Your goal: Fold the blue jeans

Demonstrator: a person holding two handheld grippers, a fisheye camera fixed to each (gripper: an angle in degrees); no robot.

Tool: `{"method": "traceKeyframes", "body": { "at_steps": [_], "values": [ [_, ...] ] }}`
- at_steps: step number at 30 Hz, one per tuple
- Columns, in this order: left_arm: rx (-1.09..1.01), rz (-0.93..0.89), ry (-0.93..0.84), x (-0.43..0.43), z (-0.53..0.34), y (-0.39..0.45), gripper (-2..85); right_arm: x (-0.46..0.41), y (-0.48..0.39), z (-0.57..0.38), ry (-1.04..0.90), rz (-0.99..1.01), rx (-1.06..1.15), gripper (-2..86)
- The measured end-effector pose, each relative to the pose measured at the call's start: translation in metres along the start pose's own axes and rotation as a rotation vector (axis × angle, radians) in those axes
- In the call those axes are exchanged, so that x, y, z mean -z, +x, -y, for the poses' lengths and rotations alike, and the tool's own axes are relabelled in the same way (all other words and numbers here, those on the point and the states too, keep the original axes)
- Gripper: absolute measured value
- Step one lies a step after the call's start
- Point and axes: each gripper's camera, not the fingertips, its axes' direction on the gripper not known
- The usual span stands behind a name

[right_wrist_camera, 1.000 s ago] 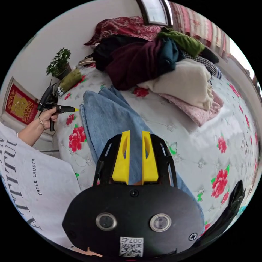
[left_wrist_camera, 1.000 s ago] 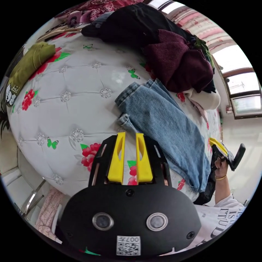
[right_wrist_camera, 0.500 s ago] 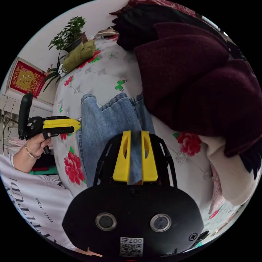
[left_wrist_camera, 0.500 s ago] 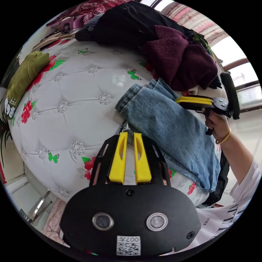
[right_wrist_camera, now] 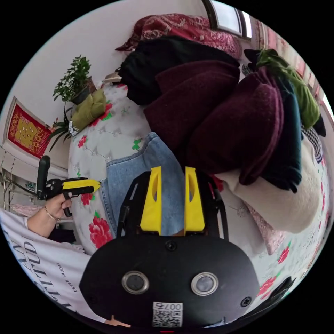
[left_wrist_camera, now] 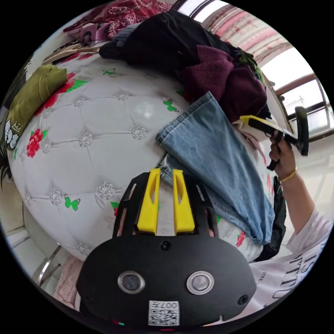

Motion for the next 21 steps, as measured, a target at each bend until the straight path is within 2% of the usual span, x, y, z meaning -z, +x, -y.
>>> {"method": "traceKeyframes", "body": {
  "at_steps": [3,5,7,10,11,14,17,21],
  "values": [
    [0.013,-0.056,0.026,0.004,0.013,-0.008,10.0,0.017,-0.022,-0.052,0.025,0.093,0.032,4.5],
    [0.029,-0.122,0.038,0.001,0.032,-0.011,11.6,0.011,-0.038,-0.087,-0.03,0.156,0.053,4.3],
    [0.033,-0.113,0.028,-0.008,0.046,-0.01,11.4,-0.009,-0.054,-0.128,-0.134,0.144,0.043,3.9],
    [0.044,-0.047,-0.012,-0.024,0.061,-0.006,5.6,-0.033,-0.062,-0.152,-0.258,0.131,0.041,2.8],
    [0.036,-0.057,-0.019,-0.022,0.062,-0.003,1.2,-0.028,-0.062,-0.153,-0.208,0.112,0.04,2.4],
    [-0.035,-0.042,0.048,0.01,0.052,0.008,-0.3,-0.012,-0.056,-0.144,-0.235,0.068,0.046,0.7],
    [-0.064,0.032,0.047,0.028,0.03,0.001,-0.3,0.024,-0.056,-0.141,-0.165,0.037,0.11,0.4],
    [0.002,0.024,-0.058,0.004,0.017,-0.027,2.4,0.039,-0.037,-0.157,-0.166,0.19,0.041,2.0]
  ]
}}
